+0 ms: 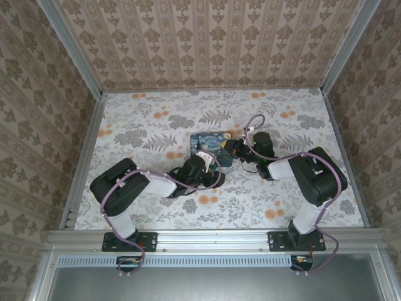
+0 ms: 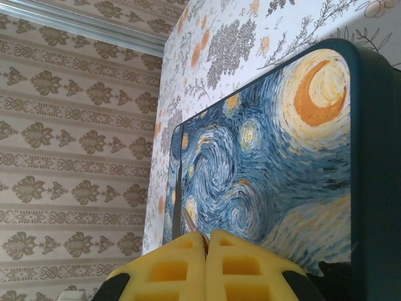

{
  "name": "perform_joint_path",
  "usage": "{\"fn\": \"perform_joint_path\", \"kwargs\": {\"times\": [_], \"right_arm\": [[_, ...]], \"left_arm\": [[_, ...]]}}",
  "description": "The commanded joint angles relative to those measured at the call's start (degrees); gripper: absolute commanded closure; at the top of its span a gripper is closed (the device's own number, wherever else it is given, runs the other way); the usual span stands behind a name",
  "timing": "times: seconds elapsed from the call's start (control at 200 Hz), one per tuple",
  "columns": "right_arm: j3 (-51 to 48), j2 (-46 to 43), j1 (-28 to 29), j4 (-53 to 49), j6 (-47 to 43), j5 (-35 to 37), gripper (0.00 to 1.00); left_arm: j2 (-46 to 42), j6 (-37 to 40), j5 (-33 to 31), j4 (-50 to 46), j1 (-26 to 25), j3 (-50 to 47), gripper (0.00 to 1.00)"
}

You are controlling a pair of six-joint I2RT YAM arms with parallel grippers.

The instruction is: Unlock the padlock with the key

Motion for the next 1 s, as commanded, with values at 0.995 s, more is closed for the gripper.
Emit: {"fn": "perform_joint_path", "kwargs": {"times": [0.995], "right_arm": [[-0.59, 6.4, -0.48, -1.67, 1.59, 0.71, 1.0]], "left_arm": [[6.63, -1.59, 6.22, 10.92, 5.22, 2.74, 0.26]]}}
